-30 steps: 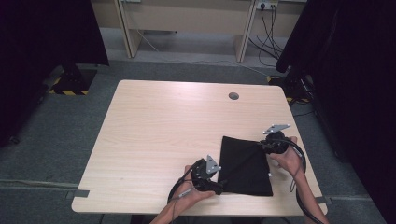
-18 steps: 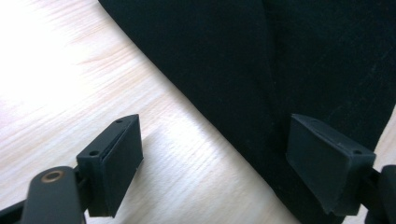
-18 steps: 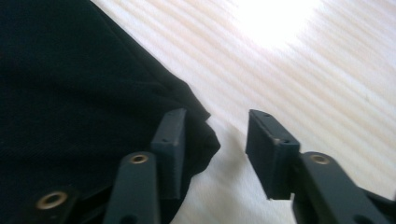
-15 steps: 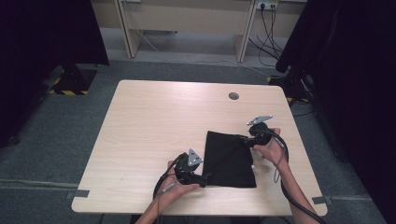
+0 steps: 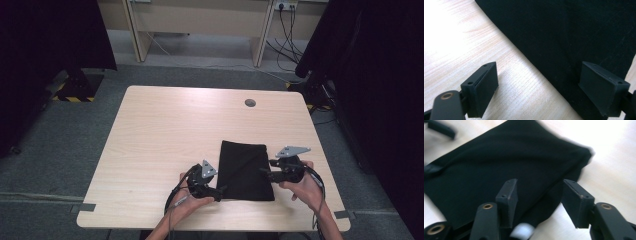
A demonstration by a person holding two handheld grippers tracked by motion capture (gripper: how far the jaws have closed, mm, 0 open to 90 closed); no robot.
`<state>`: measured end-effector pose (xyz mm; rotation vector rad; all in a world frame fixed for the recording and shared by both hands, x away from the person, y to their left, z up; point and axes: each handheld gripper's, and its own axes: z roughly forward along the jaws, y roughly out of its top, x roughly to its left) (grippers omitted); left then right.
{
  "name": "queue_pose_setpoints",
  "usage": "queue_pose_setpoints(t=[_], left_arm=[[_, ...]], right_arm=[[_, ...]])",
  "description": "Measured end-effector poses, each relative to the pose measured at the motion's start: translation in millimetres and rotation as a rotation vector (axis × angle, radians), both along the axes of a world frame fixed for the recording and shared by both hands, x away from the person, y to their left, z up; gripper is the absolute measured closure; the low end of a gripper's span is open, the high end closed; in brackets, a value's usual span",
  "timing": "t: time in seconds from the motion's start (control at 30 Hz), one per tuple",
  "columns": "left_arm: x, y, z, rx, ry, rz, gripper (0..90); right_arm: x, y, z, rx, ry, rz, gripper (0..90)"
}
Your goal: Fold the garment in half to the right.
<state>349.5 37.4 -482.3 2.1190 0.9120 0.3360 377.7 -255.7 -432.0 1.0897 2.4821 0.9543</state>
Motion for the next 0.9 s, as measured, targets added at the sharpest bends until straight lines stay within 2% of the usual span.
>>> queue_pose_setpoints(t=[0.07,0.1,0.13,0.17,0.2,0.27,0.3,0.4,0.5,0.6,0.63,0.77,0.87,0.9], left_arm=[[-0.4,0.2,0.0,-0.001,0.0,0.003,14.6],[-0.8,0.3,-0.1,-0.001,0.0,0.002,14.4],[-1.0,0.4,-0.1,-0.002,0.001,0.002,14.4],[-1.1,0.5,-0.1,-0.003,0.002,0.001,14.2],[-1.2,0.6,-0.1,-0.004,0.002,0.002,14.1],[-1.9,0.9,-0.2,-0.004,0.002,0.005,13.9],[-2.1,1.1,-0.1,-0.003,0.002,0.003,13.4],[-3.2,0.8,-0.2,0.002,0.001,0.005,13.3],[-4.8,-0.7,-0.4,0.021,-0.01,0.003,13.1],[-5.3,-0.1,-0.4,0.016,-0.007,0.006,12.9],[-5.7,0.5,-0.4,0.013,-0.006,0.007,12.9],[-6.8,4.6,-0.2,0.003,0.001,0.009,12.7],[-7.7,11.2,0.0,-0.02,0.003,-0.013,12.1],[-9.2,16.4,0.8,-0.027,-0.001,-0.008,10.9]], right_arm=[[-7.6,1.6,-5.6,-0.015,0.01,0.029,56.6],[-11.2,2.4,-10.4,-0.036,0.021,0.036,64.3],[-11.2,2.4,-10.4,-0.036,0.021,0.036,64.3],[-12.5,2.5,-13.0,-0.049,0.031,0.042,68.5],[-13.7,2.1,-15.7,-0.061,0.027,0.048,76.0],[-15.6,0.9,-15.8,-0.076,0.01,0.059,82.9],[-19.2,-0.9,-12.2,-0.085,-0.008,0.067,85.8],[-24.4,-2.8,-9.1,-0.098,-0.03,0.074,86.4],[-33.2,-8.7,-9.7,-0.095,-0.063,0.048,86.5],[-36.6,-12.9,-24.0,-0.098,-0.06,0.026,86.3],[-36.7,-14.0,-25.0,-0.084,-0.061,0.02,86.3],[-36.2,-10.9,-23.3,-0.115,-0.068,0.019,81.7],[-32.3,-12.7,-20.5,-0.112,-0.066,-0.023,63.7],[-31.2,-13.9,-19.2,-0.094,-0.07,-0.028,53.4]])
